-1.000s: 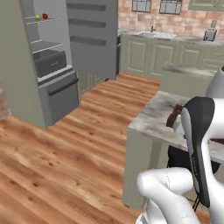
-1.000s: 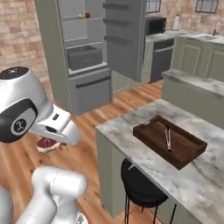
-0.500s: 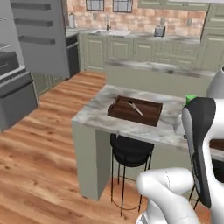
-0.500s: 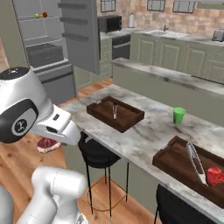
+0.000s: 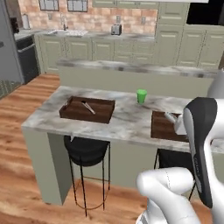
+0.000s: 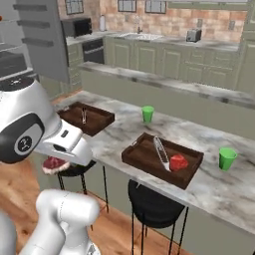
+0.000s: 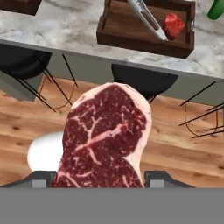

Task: Gather the tomato and lemon from the fridge and place them on a tray on the dining counter. Then gather the steaks from the fridge and place them on the other tray.

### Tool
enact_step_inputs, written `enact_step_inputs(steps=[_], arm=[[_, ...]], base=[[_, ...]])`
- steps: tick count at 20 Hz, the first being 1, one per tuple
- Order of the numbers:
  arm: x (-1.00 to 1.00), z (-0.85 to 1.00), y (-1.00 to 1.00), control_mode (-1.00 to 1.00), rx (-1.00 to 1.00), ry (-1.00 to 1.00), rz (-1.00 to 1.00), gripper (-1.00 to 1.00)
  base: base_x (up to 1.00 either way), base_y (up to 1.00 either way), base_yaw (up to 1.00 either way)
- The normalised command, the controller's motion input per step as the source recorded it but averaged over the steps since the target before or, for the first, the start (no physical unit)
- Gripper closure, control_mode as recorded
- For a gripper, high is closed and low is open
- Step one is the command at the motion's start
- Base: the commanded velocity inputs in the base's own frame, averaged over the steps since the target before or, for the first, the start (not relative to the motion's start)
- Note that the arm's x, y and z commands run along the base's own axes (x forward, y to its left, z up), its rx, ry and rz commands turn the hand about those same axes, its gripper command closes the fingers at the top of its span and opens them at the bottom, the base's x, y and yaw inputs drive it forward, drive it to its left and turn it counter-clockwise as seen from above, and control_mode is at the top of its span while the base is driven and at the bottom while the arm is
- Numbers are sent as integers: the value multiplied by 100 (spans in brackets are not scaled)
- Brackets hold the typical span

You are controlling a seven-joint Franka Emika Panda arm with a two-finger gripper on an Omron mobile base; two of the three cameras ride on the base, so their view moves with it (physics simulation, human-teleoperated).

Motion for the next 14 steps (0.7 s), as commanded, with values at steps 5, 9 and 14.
enact_step_inputs(steps=[5,9,14], arm=[[0,0,0,100,0,0,0,100],[0,0,0,100,0,0,0,100],[0,0,0,100,0,0,0,100]], base=[[25,-33,-33],[53,-5,-27],[63,0,-21]])
